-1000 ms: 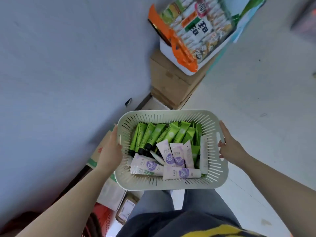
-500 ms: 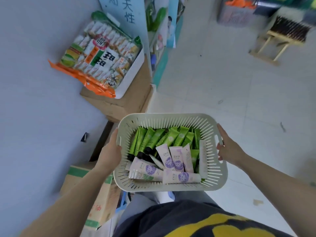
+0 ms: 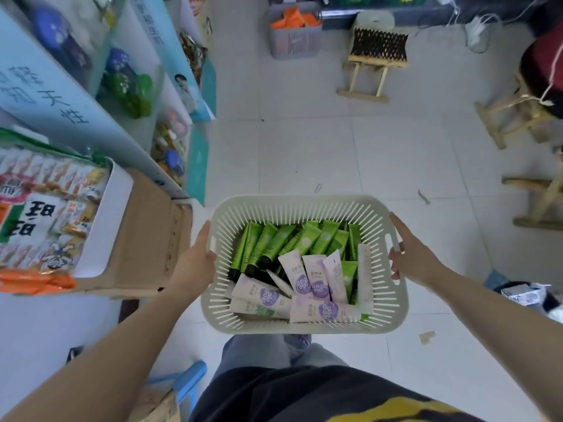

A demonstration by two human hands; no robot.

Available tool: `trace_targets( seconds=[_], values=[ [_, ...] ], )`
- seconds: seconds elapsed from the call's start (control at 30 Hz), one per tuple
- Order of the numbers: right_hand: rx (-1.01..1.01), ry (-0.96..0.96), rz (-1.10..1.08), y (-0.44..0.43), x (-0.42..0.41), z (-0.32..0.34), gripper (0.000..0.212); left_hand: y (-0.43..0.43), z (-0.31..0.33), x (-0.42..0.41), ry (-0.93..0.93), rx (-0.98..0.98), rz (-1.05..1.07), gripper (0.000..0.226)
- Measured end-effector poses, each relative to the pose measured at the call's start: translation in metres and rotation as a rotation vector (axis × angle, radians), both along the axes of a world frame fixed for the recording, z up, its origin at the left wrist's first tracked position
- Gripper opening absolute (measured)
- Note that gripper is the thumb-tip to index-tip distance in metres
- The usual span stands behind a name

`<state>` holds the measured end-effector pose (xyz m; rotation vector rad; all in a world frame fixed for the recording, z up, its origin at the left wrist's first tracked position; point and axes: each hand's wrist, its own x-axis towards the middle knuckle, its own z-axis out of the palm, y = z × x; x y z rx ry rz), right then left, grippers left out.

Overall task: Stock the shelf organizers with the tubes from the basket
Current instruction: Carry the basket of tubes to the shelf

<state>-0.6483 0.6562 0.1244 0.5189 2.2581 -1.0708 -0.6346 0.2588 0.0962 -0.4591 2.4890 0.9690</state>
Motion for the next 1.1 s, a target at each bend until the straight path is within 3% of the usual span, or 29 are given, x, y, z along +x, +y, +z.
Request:
trace_targets(
  seconds=[0.27,0.4,0.6,1.1],
  values=[
    [0.058,0.034,-0.148,0.043,-0.066,-0.006,0.082,0.042,-0.023,-0.131,0.034,0.011,-0.126,0.070],
    [0.084,0.027,-0.229,0.052,-0.113,-0.012,0.077,0.052,-0.036,-0.205,-0.062,0.098,-0.200,0.077],
    [0.156,0.035,-0.303,0.060,-0.188,-0.015,0.072,0.069,-0.030,-0.309,-0.034,0.084,-0.262,0.077],
    [0.126,0.038,-0.281,0.135,-0.393,-0.016,0.072,0.150,-0.017,-0.528,-0.007,0.084,-0.218,0.072]
  ],
)
